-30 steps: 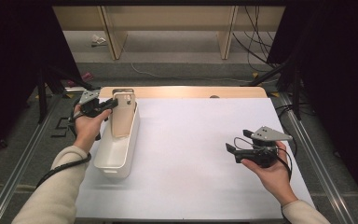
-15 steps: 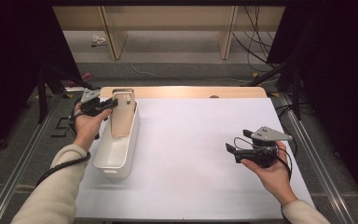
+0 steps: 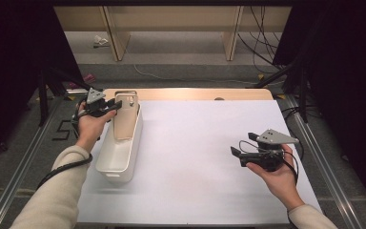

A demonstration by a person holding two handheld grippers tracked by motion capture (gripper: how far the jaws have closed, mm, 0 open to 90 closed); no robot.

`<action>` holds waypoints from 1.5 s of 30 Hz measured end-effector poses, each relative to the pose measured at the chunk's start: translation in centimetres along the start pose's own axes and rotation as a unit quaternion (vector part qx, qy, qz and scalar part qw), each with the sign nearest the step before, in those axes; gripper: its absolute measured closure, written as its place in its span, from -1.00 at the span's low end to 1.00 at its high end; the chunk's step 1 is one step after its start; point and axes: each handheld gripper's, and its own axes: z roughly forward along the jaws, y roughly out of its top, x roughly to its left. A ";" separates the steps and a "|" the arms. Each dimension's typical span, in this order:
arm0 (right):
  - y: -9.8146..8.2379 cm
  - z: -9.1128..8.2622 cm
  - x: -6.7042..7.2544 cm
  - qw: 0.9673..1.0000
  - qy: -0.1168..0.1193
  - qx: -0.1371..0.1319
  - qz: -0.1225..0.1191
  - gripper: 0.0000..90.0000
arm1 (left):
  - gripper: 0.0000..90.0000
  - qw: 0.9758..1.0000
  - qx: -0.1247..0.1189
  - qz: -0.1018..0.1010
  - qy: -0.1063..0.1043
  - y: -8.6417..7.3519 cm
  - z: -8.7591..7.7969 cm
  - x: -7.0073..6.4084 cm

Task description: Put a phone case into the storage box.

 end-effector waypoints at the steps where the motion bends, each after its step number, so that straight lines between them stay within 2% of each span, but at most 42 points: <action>1: 0.0 0.0 0.0 1.000 0.000 0.000 0.000 -0.64 | 0.46 1.000 0.000 0.001 0.002 0.2 0.0 0.0; 7: 0.0 0.0 0.0 1.000 0.001 0.001 0.000 -0.64 | 0.35 1.000 -0.002 0.013 0.026 1.2 -0.4 -0.1; 15: 0.0 0.0 0.0 1.000 0.001 0.000 0.001 -0.64 | 0.26 1.000 -0.006 0.019 0.023 1.6 -0.9 -0.5; 23: 0.0 0.1 0.0 1.000 0.002 0.000 0.002 -0.64 | -0.04 1.000 -0.009 -0.004 0.000 2.0 -2.0 -1.3; 27: 0.0 0.1 0.0 1.000 0.003 0.001 0.002 -0.64 | -0.15 1.000 -0.005 -0.010 -0.021 2.0 -2.5 -1.7; 38: 0.0 0.1 0.0 1.000 0.003 0.002 0.001 -0.64 | -0.63 0.999 -0.004 -0.001 -0.038 1.9 -4.7 -3.0; 41: 0.0 0.0 0.0 1.000 0.003 0.002 0.000 -0.64 | -0.66 0.998 -0.001 0.000 -0.055 1.7 -5.3 -3.5; 45: 0.0 0.0 0.0 1.000 0.003 0.002 0.000 -0.64 | -0.69 0.998 0.001 0.007 -0.063 1.4 -6.0 -4.1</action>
